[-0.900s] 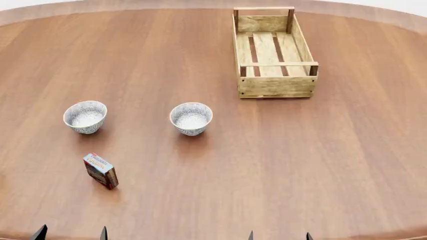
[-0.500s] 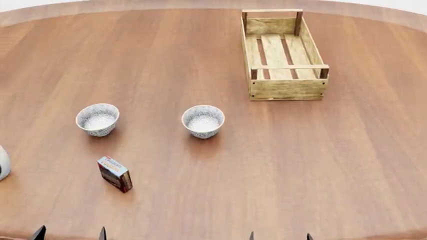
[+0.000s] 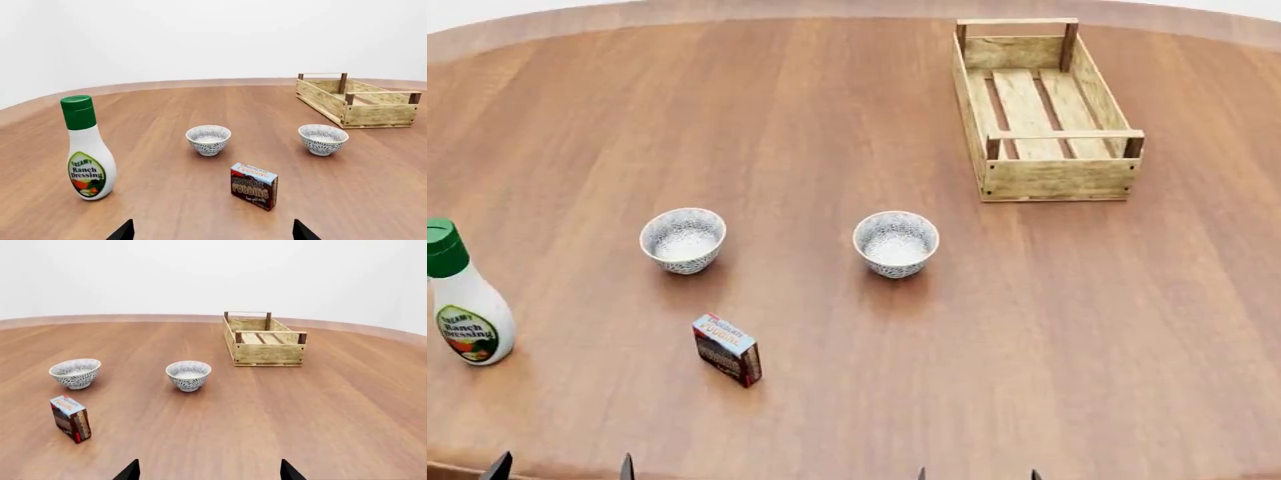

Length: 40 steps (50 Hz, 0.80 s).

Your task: Stack the right bowl on the left bowl and place them in the tray.

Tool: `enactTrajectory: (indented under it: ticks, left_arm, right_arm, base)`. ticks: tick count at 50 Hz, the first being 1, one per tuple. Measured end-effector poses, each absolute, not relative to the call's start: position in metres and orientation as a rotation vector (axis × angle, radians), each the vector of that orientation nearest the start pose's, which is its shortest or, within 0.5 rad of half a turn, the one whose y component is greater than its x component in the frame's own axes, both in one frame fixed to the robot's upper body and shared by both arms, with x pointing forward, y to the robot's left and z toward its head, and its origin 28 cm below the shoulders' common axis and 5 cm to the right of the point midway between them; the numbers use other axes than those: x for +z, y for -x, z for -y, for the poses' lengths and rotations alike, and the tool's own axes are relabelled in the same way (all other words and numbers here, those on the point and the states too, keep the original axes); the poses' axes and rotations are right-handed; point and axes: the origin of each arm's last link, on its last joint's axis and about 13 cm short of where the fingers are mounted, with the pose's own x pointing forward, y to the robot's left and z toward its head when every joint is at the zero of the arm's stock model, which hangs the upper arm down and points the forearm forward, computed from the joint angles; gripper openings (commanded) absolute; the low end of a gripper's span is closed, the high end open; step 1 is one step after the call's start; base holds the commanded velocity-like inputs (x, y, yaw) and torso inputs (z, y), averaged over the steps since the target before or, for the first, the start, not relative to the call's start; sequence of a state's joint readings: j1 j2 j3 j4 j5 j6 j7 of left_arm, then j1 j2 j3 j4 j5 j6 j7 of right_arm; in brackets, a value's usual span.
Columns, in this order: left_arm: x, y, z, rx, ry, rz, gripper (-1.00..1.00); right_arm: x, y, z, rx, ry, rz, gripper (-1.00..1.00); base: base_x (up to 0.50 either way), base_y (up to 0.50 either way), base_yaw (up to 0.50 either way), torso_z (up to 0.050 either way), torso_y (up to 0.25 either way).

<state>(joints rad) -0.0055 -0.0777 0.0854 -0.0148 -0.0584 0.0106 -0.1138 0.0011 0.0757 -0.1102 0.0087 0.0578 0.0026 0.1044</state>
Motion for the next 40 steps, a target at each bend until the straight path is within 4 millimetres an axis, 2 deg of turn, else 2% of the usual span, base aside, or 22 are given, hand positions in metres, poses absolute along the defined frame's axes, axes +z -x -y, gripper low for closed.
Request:
enactTrajectory:
  ticks: [8, 15, 29, 40]
  left_arm:
    - [0.014, -0.212, -0.208, 0.031, -0.02, -0.005, 1.0]
    - [0.031, -0.221, -0.21, 0.02, -0.015, -0.017, 1.0]
    - [0.091, -0.246, -0.213, 0.004, -0.021, 0.024, 1.0]
    - [0.146, -0.261, -0.215, 0.012, -0.05, 0.111, 1.0]
  right_arm:
    - [0.015, -0.21, 0.093, 0.019, 0.019, -0.023, 1.0]
    - [0.032, -0.218, 0.095, 0.032, 0.011, -0.029, 1.0]
    - [0.088, -0.236, 0.103, 0.059, 0.002, -0.007, 1.0]
    - [0.141, -0.252, 0.107, 0.06, 0.016, 0.052, 1.0]
  base:
    - [0.0, 0.0, 0.0, 0.0, 0.0]
    - [0.0, 0.0, 0.0, 0.0, 0.0]
    - [0.0, 0.0, 0.0, 0.0, 0.0]
    - [0.0, 0.0, 0.0, 0.0, 0.0]
